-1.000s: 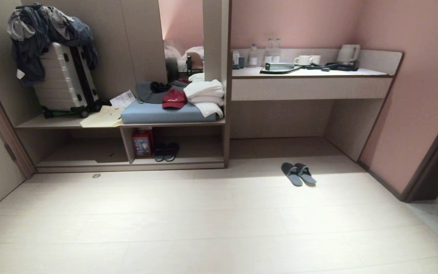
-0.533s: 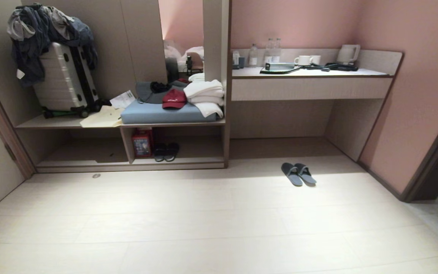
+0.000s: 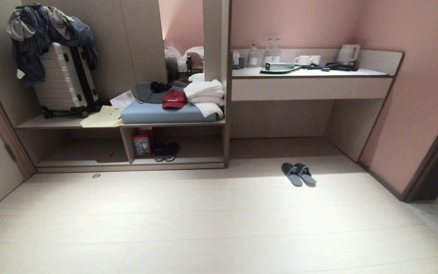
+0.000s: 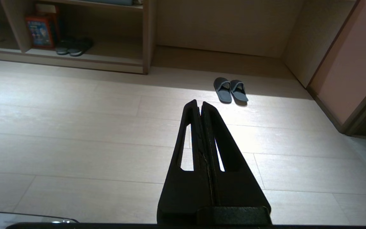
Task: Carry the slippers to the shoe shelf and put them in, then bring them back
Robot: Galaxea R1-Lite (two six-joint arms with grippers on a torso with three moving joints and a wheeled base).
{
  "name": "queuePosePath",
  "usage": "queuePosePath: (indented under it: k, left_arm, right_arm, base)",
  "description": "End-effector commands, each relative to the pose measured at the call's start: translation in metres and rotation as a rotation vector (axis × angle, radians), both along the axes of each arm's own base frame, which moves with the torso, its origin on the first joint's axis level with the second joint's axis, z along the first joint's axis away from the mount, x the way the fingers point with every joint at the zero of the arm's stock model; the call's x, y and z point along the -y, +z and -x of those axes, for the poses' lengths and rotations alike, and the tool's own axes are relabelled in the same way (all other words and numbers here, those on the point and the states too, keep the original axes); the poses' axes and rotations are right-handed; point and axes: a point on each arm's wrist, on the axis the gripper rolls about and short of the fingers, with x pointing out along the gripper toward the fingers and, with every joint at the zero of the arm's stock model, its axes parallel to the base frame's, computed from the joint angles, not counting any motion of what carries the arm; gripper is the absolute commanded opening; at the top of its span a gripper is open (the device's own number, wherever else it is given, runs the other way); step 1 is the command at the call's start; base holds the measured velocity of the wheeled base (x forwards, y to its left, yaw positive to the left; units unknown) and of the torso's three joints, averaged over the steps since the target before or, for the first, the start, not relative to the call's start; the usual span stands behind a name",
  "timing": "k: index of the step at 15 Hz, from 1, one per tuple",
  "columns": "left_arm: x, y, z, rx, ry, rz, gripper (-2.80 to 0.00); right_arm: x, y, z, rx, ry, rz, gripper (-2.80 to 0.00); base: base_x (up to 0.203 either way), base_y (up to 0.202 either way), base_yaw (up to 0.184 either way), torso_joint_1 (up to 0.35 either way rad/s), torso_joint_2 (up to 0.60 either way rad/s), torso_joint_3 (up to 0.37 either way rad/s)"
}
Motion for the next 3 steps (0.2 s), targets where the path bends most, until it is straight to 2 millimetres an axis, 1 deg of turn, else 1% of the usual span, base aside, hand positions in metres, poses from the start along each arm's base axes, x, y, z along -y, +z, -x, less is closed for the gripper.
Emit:
queuePosePath:
  k: [1, 3]
  left_arm:
    - [0.0, 0.0001, -0.0001, 0.0, 0.002, 0.001, -2.8]
    - [0.0, 0.0001, -0.0001, 0.0, 0.001, 0.001, -2.8]
  right_arm:
    - [0.0, 0.0001, -0.0001, 0.0, 0.001, 0.001, -2.8]
    - [0.0, 0.0001, -0.0001, 0.0, 0.0, 0.001, -2.8]
  base:
    - [0.0, 0.0, 0.0, 0.0, 0.0, 0.0]
    - [0.0, 0.0, 0.0, 0.0, 0.0, 0.0]
